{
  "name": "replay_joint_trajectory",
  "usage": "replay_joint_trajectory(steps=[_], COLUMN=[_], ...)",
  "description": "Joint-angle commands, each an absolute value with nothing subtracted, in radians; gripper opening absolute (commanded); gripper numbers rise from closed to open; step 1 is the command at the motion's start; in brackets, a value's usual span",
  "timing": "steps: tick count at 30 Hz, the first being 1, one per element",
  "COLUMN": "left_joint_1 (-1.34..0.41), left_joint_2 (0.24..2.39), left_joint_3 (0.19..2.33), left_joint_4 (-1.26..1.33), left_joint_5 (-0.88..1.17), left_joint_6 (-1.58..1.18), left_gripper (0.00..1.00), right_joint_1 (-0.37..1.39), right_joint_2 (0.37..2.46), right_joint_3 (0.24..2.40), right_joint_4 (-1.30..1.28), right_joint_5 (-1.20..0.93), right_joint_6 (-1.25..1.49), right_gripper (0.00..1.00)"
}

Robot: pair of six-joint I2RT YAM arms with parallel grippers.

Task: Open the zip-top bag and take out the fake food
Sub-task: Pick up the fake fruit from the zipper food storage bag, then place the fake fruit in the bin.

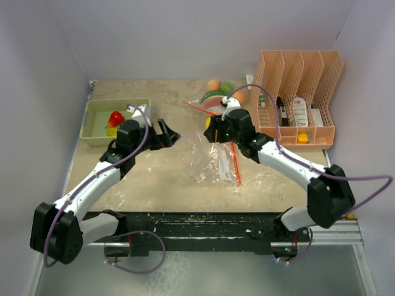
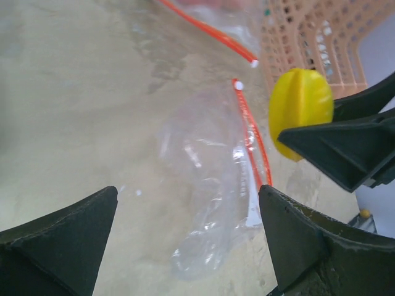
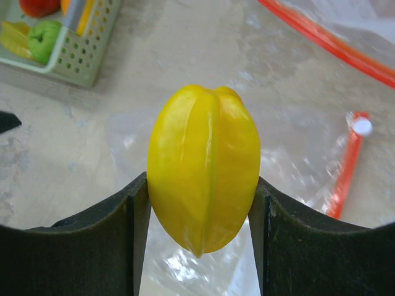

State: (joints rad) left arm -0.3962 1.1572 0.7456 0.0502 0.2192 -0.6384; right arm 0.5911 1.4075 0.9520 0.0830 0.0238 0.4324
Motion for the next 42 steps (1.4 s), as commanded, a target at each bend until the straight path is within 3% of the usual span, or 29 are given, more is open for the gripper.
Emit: replay_joint_trajectory(steps=[1, 9, 20, 26, 36, 42], left_joint_1=[-0.242, -0.016, 0.061, 0.064, 0.066, 0.066], left_joint_2=[1.036, 0.88, 0.819, 0.812, 0.83, 0.826], left_joint_3=[0.67, 0.632, 0.569, 0.58, 0.559, 0.571], left_joint_4=[-0.076, -0.258, -0.298, -0.31, -0.256, -0.256], left_joint_5=[0.169, 0.179, 0.264, 0.269, 0.325, 0.342], left_joint_6=[-0.731, -0.78, -0.773, -0.748, -0.75, -0.712], left_gripper=[0.99, 0.99, 1.0, 1.0, 1.0, 1.0], right_joint_1=[0.656, 0.792, 0.882, 0.89, 0.89, 0.887], right_joint_2=[1.556, 1.973, 2.472, 2.522, 2.476, 2.414], right_joint_3=[1.151, 1.647, 2.34, 2.41, 2.399, 2.372], right_joint_4=[0.133, 0.073, -0.082, -0.07, -0.052, -0.069], right_joint_5=[-0.002, 0.011, 0.041, 0.027, -0.043, -0.029], right_joint_6=[0.387, 0.316, 0.189, 0.188, 0.175, 0.153], right_gripper=[0.41, 0.41, 0.42, 0.46, 0.85, 0.89])
